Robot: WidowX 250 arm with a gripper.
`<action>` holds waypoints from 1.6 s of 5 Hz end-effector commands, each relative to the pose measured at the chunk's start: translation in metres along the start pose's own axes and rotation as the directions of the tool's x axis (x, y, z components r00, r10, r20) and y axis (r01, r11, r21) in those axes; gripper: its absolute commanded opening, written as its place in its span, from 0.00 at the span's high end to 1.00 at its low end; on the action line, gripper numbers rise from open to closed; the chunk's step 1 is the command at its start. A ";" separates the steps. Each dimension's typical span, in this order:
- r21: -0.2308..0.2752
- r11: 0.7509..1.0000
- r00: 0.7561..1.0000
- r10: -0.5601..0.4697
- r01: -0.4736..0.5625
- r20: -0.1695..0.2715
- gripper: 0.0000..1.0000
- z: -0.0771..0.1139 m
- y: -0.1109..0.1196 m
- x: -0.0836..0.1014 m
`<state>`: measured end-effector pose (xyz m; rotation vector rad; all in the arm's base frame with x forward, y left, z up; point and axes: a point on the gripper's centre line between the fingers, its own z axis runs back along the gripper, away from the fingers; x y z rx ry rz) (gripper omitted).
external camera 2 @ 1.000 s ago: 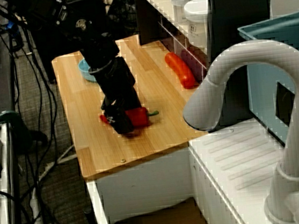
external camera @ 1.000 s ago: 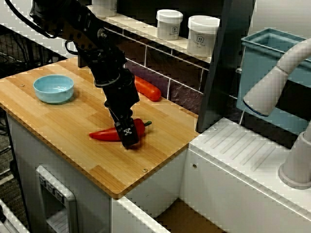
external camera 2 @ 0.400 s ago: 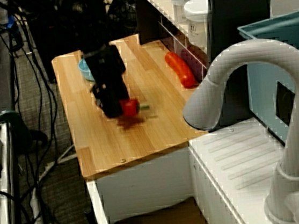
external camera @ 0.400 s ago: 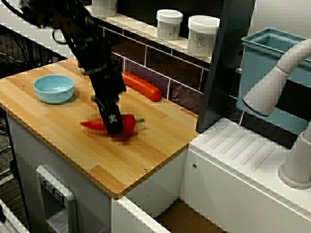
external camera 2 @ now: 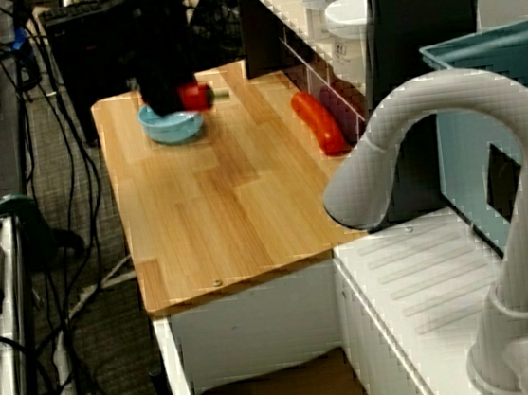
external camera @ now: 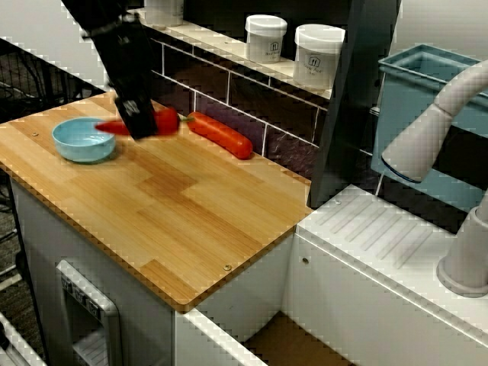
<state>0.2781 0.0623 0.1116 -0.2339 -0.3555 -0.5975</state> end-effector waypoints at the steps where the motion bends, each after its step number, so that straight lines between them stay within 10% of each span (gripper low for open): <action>1: 0.129 0.992 0.996 -0.023 0.012 0.082 1.00 0.042 0.054 -0.034; 3: 0.227 0.973 0.997 -0.052 0.036 0.063 1.00 0.019 0.080 -0.064; 6: 0.219 0.975 0.999 -0.038 0.035 0.007 1.00 -0.010 0.092 -0.074; 7: 0.206 0.978 0.999 -0.045 0.044 -0.001 0.37 -0.011 0.086 -0.077; 8: 0.190 0.981 0.999 -0.035 0.034 0.002 0.00 -0.009 0.084 -0.078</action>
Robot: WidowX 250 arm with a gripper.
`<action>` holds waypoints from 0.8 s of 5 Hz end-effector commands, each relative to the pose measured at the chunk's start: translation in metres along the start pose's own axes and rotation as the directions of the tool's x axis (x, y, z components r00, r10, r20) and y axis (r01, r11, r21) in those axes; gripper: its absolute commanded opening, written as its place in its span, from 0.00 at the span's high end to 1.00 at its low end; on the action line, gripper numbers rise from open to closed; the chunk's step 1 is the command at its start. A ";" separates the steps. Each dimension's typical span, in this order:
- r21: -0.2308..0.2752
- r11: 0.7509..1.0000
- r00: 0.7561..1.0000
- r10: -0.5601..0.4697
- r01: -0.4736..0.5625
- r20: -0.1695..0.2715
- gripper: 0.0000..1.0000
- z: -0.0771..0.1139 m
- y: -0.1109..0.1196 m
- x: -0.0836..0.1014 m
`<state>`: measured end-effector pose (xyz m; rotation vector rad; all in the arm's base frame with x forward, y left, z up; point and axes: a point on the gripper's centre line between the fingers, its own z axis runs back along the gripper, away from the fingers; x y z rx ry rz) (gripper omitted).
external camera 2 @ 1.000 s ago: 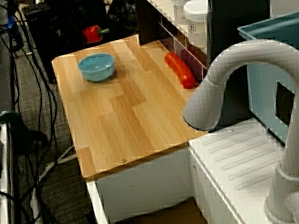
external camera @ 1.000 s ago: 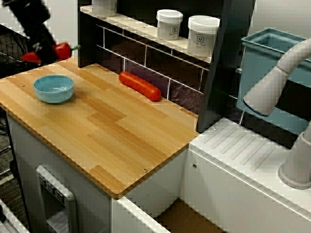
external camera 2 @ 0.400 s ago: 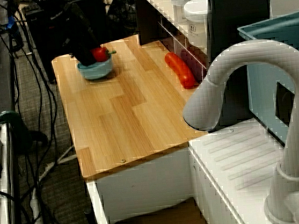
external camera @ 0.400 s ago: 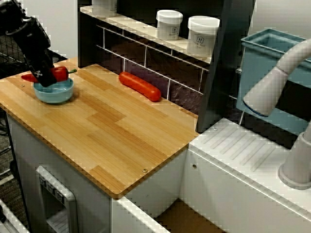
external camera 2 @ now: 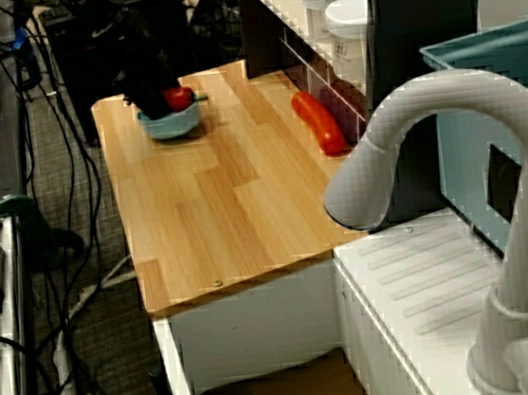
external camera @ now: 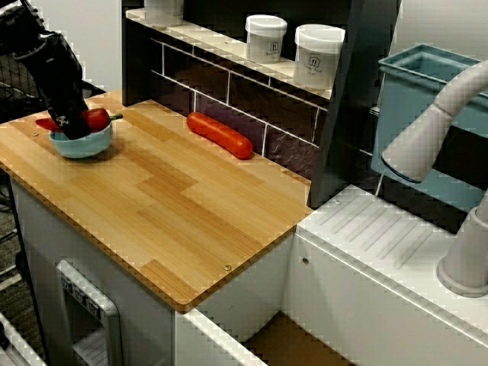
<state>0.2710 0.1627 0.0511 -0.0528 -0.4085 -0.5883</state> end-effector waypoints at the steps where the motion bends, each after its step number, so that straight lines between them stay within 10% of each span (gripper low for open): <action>1: 0.002 1.000 1.000 -0.007 0.007 0.020 0.00 0.019 0.001 0.001; 4: -0.046 0.999 0.997 0.026 -0.022 0.075 0.00 0.053 0.006 0.009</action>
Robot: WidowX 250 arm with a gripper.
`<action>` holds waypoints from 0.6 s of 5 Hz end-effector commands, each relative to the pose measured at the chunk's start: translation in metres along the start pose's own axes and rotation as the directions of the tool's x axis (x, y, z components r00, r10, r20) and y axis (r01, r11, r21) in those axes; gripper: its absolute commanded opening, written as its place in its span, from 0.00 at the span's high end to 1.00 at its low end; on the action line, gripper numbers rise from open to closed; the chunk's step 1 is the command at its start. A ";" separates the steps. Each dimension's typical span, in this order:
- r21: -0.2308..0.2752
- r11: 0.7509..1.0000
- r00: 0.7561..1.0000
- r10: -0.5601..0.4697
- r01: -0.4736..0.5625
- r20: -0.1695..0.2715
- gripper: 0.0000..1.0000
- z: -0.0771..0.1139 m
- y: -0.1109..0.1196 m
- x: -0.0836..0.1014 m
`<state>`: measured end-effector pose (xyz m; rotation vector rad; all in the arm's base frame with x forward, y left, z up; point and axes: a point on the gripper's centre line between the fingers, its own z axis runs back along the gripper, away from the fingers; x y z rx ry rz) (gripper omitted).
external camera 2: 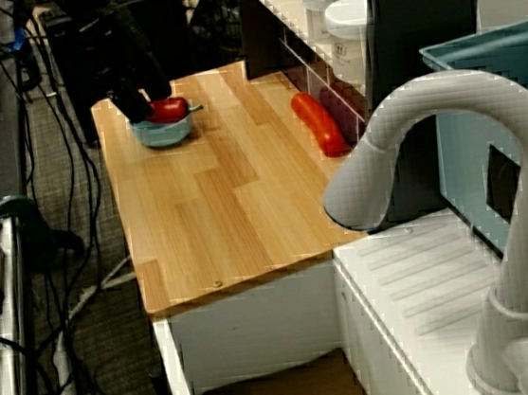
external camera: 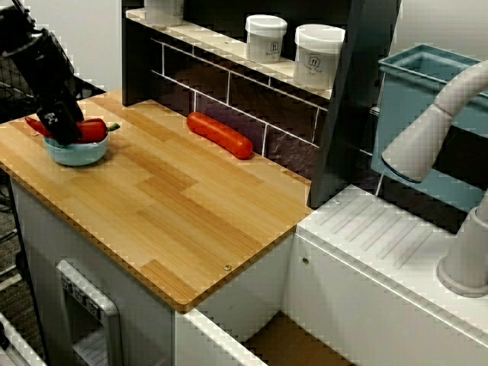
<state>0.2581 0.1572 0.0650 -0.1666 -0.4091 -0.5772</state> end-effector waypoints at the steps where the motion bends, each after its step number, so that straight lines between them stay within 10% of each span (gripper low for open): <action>1: 0.059 0.998 0.998 -0.015 0.011 0.065 0.00 0.053 0.025 0.016; 3: 0.044 0.992 0.992 -0.117 0.115 0.043 0.00 0.048 0.050 -0.008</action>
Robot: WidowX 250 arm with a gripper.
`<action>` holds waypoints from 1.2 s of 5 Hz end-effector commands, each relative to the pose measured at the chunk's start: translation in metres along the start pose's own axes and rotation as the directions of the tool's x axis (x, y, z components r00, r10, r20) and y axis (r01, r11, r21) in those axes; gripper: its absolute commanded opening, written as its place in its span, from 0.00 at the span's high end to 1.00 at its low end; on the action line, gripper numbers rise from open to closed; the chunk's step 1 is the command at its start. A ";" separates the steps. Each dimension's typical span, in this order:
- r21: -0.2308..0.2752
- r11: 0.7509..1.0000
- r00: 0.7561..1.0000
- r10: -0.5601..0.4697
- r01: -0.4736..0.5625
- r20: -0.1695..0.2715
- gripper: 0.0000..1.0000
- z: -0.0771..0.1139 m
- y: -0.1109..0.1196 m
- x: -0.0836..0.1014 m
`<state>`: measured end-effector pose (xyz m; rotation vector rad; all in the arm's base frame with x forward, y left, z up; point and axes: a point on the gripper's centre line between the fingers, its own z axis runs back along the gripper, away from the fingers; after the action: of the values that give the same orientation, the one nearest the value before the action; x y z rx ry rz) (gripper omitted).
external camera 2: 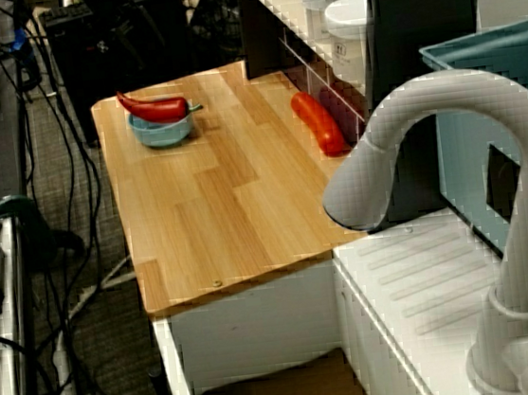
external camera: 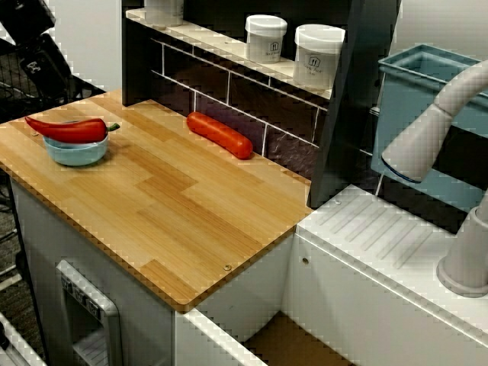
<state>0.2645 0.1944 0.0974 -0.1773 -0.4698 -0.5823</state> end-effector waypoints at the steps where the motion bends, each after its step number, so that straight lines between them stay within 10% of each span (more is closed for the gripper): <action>1: -0.002 0.982 0.982 -0.187 0.187 0.006 0.00 0.016 0.031 -0.016; 3: -0.159 0.878 0.887 -0.461 0.451 -0.027 0.00 0.011 0.036 -0.019; 6: -0.214 0.784 0.800 -0.600 0.583 -0.019 0.00 -0.023 0.023 -0.029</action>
<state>0.2579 0.2172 0.0477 -0.2376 -0.3748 -1.2384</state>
